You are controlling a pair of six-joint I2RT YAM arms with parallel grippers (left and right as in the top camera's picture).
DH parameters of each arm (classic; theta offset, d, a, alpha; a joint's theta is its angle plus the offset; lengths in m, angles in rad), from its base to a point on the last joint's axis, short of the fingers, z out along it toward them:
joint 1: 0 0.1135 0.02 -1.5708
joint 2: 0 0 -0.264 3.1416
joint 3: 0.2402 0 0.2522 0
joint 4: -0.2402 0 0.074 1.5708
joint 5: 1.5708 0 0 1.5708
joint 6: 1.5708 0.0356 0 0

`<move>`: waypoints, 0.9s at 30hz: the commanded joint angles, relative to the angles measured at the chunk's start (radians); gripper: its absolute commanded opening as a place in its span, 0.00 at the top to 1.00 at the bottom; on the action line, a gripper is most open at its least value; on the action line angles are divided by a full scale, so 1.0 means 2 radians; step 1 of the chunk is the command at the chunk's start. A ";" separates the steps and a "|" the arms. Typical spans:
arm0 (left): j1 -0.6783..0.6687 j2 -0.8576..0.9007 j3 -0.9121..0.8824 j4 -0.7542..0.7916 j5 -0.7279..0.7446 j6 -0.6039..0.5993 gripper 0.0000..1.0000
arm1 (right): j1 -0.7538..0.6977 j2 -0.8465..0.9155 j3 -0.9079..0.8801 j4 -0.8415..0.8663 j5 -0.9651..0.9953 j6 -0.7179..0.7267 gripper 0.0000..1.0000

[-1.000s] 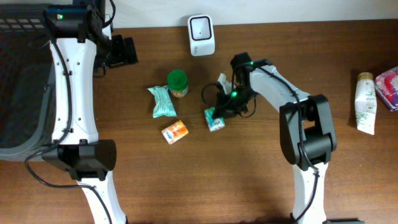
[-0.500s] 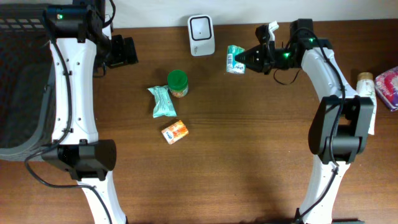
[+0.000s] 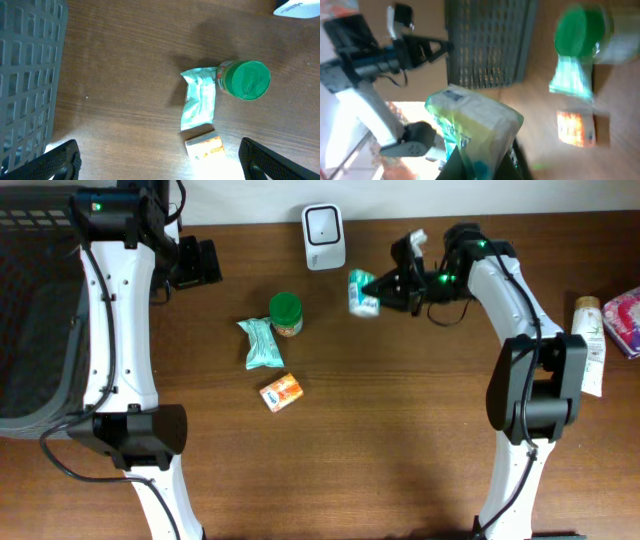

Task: Scan the item barcode
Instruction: 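Lift the teal box and hold it near the scanner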

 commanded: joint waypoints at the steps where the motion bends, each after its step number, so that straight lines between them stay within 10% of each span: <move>1: -0.003 -0.008 0.003 -0.001 -0.003 0.006 0.01 | 0.000 -0.001 0.002 -0.086 0.017 -0.127 0.96; 18: -0.003 -0.008 0.003 -0.001 -0.003 0.006 0.01 | 0.000 -0.001 0.002 -0.233 0.104 -0.357 0.96; 27: -0.003 -0.008 0.003 -0.001 -0.003 0.006 0.01 | 0.000 -0.001 0.002 -0.257 0.119 -0.362 0.96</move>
